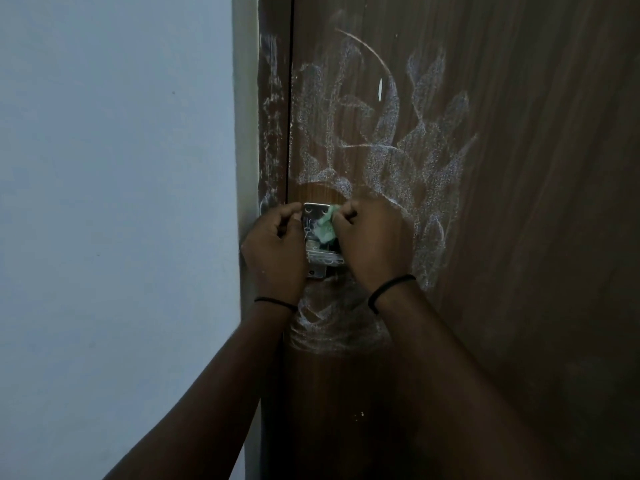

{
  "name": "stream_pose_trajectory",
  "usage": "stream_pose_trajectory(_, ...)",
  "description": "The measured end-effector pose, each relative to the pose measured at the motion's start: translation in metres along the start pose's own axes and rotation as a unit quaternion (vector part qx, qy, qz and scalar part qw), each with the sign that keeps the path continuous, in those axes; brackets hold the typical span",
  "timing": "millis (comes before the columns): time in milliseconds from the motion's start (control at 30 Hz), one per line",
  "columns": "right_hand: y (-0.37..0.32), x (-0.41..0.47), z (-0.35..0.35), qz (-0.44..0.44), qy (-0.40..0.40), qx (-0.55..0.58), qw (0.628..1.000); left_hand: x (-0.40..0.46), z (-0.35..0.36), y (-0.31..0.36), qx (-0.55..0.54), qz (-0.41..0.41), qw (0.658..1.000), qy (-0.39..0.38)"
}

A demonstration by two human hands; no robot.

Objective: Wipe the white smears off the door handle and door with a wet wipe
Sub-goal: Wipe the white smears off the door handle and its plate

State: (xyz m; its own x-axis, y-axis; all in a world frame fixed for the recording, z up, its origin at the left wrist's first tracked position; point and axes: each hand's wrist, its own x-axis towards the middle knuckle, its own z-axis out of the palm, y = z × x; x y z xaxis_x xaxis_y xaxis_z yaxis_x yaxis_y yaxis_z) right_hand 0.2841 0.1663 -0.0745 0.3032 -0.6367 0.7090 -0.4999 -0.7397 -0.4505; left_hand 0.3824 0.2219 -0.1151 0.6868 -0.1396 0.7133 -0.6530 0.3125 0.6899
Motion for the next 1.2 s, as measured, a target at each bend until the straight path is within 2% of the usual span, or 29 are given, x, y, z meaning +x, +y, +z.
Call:
stream_pose_trajectory(67, 0.003, 0.002, 0.001, 0.01, -0.063, -0.057, 0.996, -0.001, -0.001, 0.0, -0.001, -0.003, 1.0, 0.002)
stream_pose_trajectory(133, 0.005, 0.005, 0.0, 0.03, -0.083, -0.046, 0.995, -0.001, 0.0, 0.0, -0.004, -0.003, 1.0, 0.007)
stream_pose_trajectory(267, 0.001, 0.0, -0.001, -0.01, 0.043, 0.069, 0.997, -0.001, 0.001, 0.0, -0.009, -0.009, 1.0, 0.009)
stream_pose_trajectory(300, 0.001, -0.001, -0.001, -0.016, 0.054, 0.082, 0.995, -0.001, 0.0, 0.001, -0.01, -0.008, 1.0, 0.011)
stream_pose_trajectory(367, 0.004, 0.0, -0.001, -0.006, 0.004, 0.056, 0.998, -0.002, 0.0, 0.001, -0.01, -0.005, 1.0, 0.009)
stream_pose_trajectory(433, 0.008, 0.006, -0.001, 0.04, -0.09, 0.015, 0.995, -0.002, -0.001, 0.001, -0.009, -0.006, 1.0, 0.007)
stream_pose_trajectory(467, 0.009, 0.007, -0.002, 0.065, -0.113, 0.017, 0.991, -0.002, 0.0, 0.001, -0.011, -0.007, 1.0, 0.009)
stream_pose_trajectory(533, 0.005, 0.006, -0.003, 0.082, -0.077, 0.063, 0.992, -0.003, 0.0, 0.0, -0.015, -0.009, 1.0, 0.014)
stream_pose_trajectory(600, -0.003, 0.003, -0.003, 0.05, 0.013, 0.084, 0.995, -0.003, 0.0, 0.0, -0.012, -0.012, 1.0, 0.014)
stream_pose_trajectory(633, -0.006, 0.002, -0.004, 0.035, 0.031, 0.072, 0.996, -0.003, 0.0, 0.0, -0.013, -0.012, 1.0, 0.013)
stream_pose_trajectory(667, -0.007, 0.003, -0.004, 0.025, 0.019, 0.044, 0.999, -0.004, 0.0, 0.0, -0.013, -0.012, 1.0, 0.012)
stream_pose_trajectory(733, -0.005, 0.006, -0.004, 0.045, -0.076, -0.017, 0.996, -0.004, -0.001, 0.0, -0.015, -0.009, 1.0, 0.012)
stream_pose_trajectory(800, -0.001, 0.007, -0.005, 0.08, -0.129, -0.015, 0.988, -0.004, 0.0, 0.0, -0.02, -0.012, 1.0, 0.013)
stream_pose_trajectory(833, 0.0, 0.005, -0.004, 0.081, -0.109, 0.006, 0.991, -0.004, 0.0, 0.001, -0.023, -0.015, 1.0, 0.014)
stream_pose_trajectory(933, -0.005, -0.003, -0.002, 0.048, 0.023, 0.067, 0.996, -0.005, 0.0, 0.001, -0.025, -0.019, 0.999, 0.018)
stream_pose_trajectory(967, -0.005, -0.003, -0.001, 0.043, 0.03, 0.071, 0.996, -0.005, 0.0, 0.001, -0.024, -0.02, 0.999, 0.016)
stream_pose_trajectory(1100, 0.001, 0.006, 0.0, 0.064, -0.073, 0.025, 0.995, -0.004, -0.001, 0.001, -0.03, -0.026, 0.999, 0.01)
stream_pose_trajectory(1133, 0.001, 0.006, 0.0, 0.062, -0.056, 0.039, 0.996, -0.004, -0.001, 0.001, -0.03, -0.027, 0.999, 0.008)
stream_pose_trajectory(1200, -0.003, 0.001, 0.0, 0.032, 0.028, 0.086, 0.995, -0.005, -0.001, 0.001, -0.031, -0.029, 0.999, 0.005)
